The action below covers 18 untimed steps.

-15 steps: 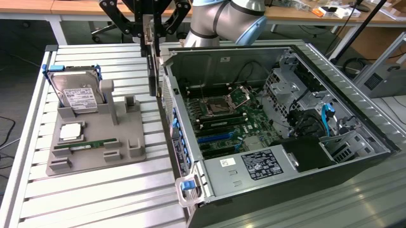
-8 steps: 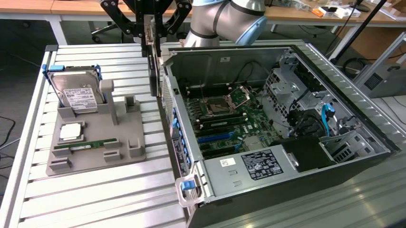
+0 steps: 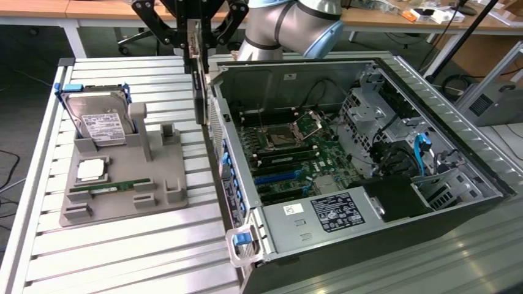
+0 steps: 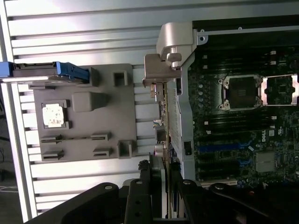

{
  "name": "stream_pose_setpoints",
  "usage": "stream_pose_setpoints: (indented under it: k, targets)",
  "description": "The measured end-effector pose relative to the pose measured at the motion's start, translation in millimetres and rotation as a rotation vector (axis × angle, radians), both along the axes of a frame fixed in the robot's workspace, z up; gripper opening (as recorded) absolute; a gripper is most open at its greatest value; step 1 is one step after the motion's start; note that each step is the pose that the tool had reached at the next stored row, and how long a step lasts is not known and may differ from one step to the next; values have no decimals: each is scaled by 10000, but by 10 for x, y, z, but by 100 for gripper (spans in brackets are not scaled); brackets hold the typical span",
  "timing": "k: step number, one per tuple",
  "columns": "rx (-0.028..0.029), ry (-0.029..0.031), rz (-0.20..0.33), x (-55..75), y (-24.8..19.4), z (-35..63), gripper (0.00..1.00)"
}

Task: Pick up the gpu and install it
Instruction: 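Pick up the gpu and move the gpu toward the slot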

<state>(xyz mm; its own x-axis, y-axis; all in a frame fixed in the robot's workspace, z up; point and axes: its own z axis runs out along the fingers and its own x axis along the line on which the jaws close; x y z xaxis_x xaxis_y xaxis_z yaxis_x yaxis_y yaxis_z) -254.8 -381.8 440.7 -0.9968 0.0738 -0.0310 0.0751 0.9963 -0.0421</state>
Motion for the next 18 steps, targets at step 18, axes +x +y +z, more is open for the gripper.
stream_pose_setpoints:
  k: [18]
  targets:
    - [-56,0,-2,99,0,-10,27]
